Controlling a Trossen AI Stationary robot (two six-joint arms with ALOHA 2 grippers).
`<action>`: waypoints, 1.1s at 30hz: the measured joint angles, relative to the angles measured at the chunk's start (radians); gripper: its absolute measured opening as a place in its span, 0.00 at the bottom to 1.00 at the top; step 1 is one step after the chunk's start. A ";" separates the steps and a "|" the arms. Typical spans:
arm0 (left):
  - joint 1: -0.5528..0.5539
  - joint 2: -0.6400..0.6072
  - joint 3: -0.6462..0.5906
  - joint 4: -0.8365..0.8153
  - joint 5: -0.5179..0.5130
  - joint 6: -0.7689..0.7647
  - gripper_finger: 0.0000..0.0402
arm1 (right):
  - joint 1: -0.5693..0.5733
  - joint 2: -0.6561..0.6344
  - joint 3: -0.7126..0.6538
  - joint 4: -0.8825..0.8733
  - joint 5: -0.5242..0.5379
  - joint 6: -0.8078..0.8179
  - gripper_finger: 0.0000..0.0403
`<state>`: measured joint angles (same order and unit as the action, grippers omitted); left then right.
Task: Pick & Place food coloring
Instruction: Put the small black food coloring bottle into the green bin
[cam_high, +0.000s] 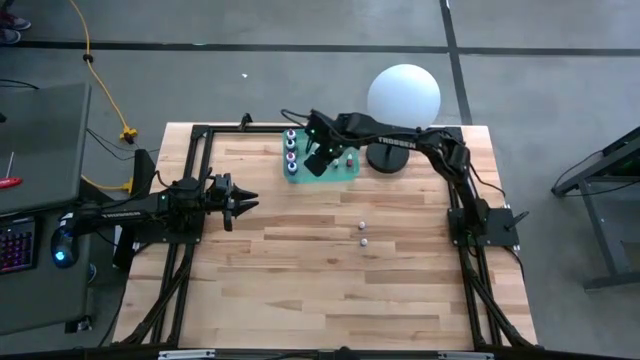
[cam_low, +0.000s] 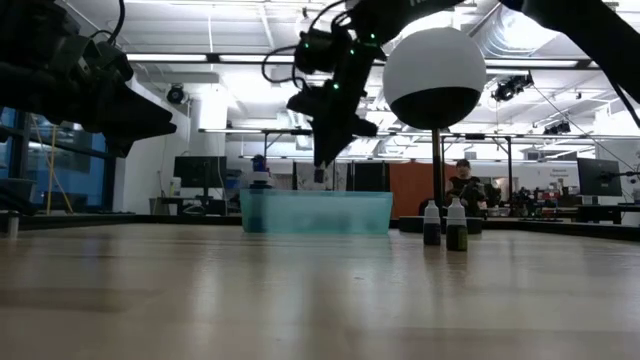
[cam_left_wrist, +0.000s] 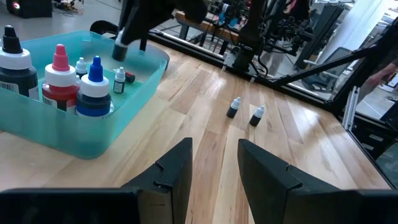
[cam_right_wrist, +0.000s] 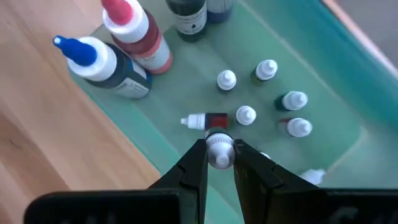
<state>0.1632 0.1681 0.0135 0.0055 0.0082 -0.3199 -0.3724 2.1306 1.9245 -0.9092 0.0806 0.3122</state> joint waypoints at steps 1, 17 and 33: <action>0.000 0.000 0.000 0.000 0.000 0.000 0.32 | -0.005 0.000 -0.012 0.011 -0.016 0.008 0.14; 0.000 0.000 0.000 0.000 0.000 0.000 0.32 | -0.007 0.000 -0.231 0.151 -0.035 0.230 0.14; 0.000 0.000 0.000 0.000 0.000 0.000 0.32 | -0.007 0.000 -0.255 0.166 -0.042 0.258 0.14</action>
<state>0.1633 0.1684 0.0135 0.0055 0.0082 -0.3199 -0.3794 2.1304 1.6699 -0.7437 0.0383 0.5697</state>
